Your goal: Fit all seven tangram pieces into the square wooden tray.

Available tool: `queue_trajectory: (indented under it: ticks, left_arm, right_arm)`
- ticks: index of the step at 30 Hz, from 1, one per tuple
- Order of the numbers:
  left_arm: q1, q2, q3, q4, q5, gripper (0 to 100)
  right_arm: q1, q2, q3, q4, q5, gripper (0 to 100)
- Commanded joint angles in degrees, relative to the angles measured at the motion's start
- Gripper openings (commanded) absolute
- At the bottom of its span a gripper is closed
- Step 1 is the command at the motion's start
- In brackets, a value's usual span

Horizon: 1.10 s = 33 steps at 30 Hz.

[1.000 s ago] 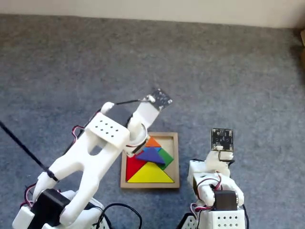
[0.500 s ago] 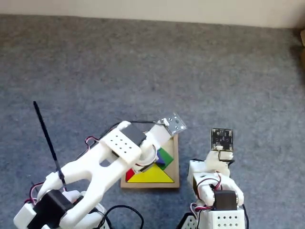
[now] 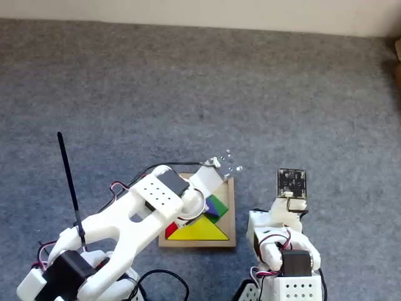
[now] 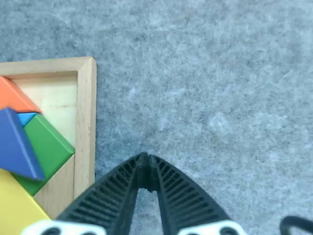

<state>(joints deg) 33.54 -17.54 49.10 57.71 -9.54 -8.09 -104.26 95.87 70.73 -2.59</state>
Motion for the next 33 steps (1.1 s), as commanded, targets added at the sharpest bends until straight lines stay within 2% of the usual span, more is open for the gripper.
queue_trajectory:
  ticks: [1, 6, 10, 22, 33]
  left_arm:
    - [1.1, -1.01, 0.13, -2.55, 0.53, 10]
    - [1.1, 5.14, -1.54, -6.24, 1.67, 10]
    - [1.1, 8.31, -6.11, -4.57, 5.8, 10]
    - [1.1, 8.75, -9.19, -4.57, 5.89, 10]
    - [-2.42, 8.22, -12.44, -4.66, 5.54, 10]
  right_arm:
    - [1.1, -0.92, 7.78, -1.63, 0.53, 0.5]
    - [1.1, -0.92, 7.78, -1.63, 0.53, 0.5]
    - [1.1, -0.92, 7.78, -1.63, 0.53, 0.5]
    - [1.1, -0.92, 7.78, -1.54, 0.53, 0.5]
    - [1.1, -0.92, 7.78, -1.54, 0.53, 0.5]
